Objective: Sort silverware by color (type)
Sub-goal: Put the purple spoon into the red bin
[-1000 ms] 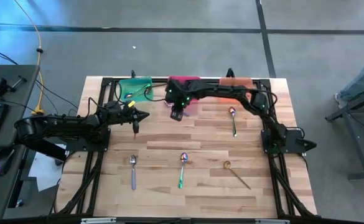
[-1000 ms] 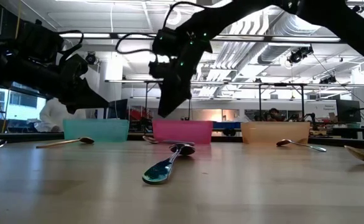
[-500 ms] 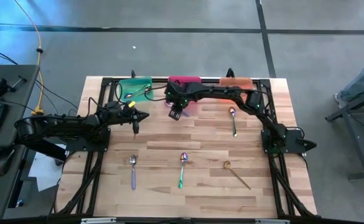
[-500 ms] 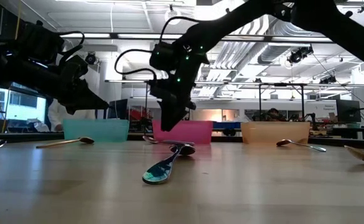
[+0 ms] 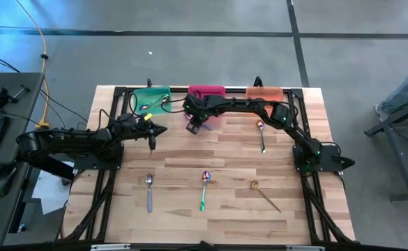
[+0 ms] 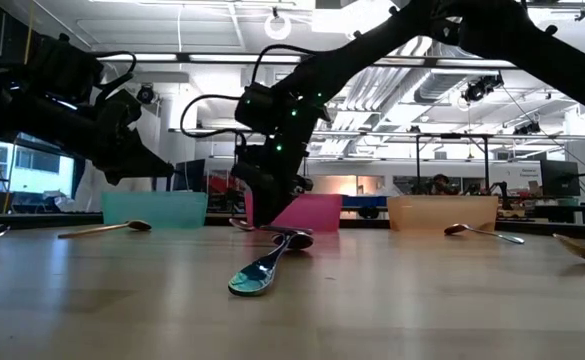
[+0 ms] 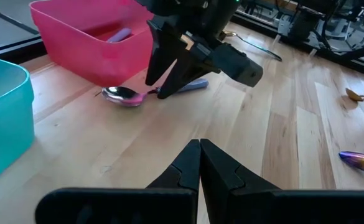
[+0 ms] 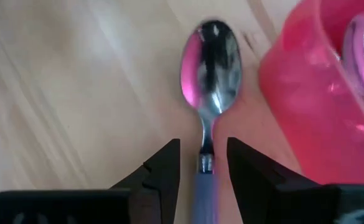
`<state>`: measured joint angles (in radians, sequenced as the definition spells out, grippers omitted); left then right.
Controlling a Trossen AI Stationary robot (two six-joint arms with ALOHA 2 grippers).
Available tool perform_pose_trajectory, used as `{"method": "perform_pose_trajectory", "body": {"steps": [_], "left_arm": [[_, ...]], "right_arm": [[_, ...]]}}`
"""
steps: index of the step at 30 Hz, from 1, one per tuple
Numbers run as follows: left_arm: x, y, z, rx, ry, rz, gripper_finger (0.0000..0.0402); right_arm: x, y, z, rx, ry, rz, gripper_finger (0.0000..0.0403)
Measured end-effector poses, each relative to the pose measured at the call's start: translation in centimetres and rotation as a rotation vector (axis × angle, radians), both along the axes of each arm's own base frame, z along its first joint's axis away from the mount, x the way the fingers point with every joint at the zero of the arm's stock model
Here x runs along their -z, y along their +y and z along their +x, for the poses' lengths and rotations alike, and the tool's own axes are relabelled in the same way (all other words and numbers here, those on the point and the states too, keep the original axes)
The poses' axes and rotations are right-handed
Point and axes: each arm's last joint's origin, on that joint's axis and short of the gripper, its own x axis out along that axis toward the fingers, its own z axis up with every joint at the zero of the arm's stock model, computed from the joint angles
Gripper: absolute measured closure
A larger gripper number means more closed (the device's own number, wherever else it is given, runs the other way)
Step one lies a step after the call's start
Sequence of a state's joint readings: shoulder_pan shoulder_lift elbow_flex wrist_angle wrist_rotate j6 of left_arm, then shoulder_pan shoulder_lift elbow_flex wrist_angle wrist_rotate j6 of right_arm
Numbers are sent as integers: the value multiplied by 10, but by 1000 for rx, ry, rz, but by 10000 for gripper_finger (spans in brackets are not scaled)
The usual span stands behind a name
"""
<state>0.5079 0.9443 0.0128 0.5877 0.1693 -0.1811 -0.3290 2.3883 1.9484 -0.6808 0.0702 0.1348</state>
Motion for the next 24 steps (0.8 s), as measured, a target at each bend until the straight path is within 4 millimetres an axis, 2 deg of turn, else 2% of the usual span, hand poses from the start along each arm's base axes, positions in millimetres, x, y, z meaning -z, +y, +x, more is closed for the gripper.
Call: {"method": "perform_pose_trajectory", "body": {"steps": [10, 20, 24], "left_arm": [[0, 0, 0, 1, 1, -1, 401], [1, 0, 0, 2, 11, -7, 401], [2, 0, -1, 2, 20, -11, 401]], "right_arm": [[4, 10, -8, 8, 111, 38, 294], [3, 32, -9, -33, 190, 55, 384], [3, 44, -11, -81, 226, 118, 391]]}}
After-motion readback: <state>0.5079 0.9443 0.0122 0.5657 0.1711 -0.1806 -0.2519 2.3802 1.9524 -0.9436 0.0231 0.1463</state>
